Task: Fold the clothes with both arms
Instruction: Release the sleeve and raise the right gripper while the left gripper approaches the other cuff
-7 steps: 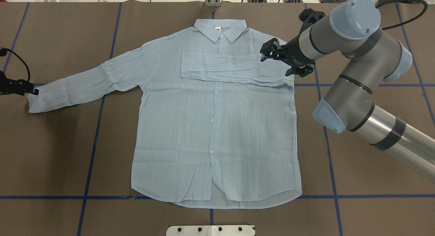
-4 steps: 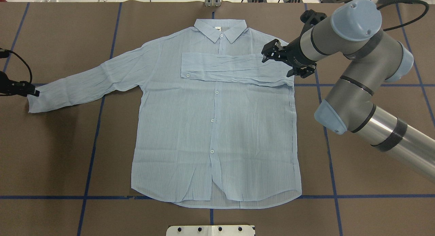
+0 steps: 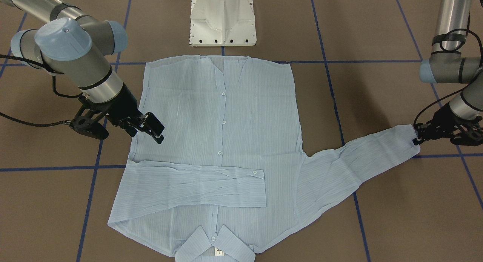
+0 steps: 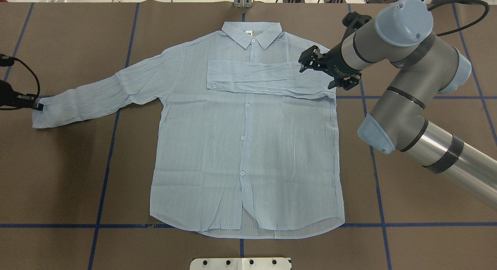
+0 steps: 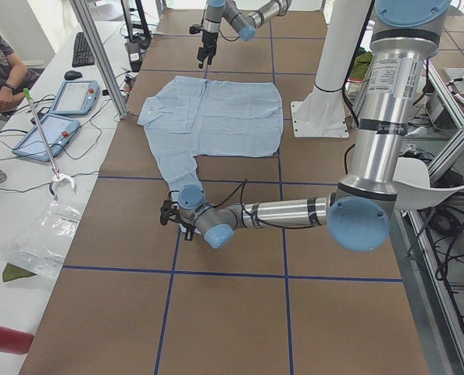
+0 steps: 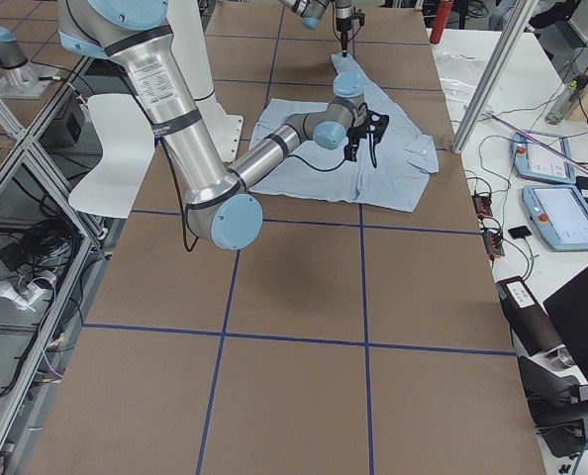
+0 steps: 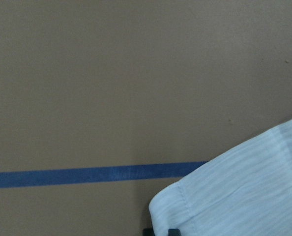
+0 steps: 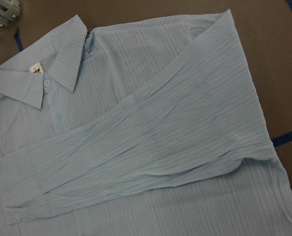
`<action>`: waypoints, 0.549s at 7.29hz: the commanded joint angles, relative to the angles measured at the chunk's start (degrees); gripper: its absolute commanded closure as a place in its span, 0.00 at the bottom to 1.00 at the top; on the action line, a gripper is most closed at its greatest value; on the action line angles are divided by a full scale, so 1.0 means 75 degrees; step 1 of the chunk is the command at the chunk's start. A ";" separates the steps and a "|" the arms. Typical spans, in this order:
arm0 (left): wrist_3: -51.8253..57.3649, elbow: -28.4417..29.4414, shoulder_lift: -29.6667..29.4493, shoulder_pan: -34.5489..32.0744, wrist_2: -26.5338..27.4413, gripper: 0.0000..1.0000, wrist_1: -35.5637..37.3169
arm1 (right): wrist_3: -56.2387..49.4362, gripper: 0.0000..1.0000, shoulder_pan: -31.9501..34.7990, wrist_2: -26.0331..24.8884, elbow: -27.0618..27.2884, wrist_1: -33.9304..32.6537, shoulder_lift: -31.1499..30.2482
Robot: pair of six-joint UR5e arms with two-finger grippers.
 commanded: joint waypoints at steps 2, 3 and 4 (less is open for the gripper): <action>-0.2094 -0.1234 -0.0899 0.0280 -0.0042 1.00 0.0888 | -0.0162 0.01 0.0159 0.0116 0.0183 -0.0050 -0.0305; -0.3556 -0.1213 -0.1717 0.1141 0.0028 1.00 0.0925 | -0.0836 0.01 0.0288 0.0163 0.0183 -0.0038 -0.0470; -0.4893 -0.1108 -0.2723 0.1660 0.0052 1.00 0.1146 | -0.1272 0.01 0.0475 0.0209 0.0172 -0.0014 -0.0715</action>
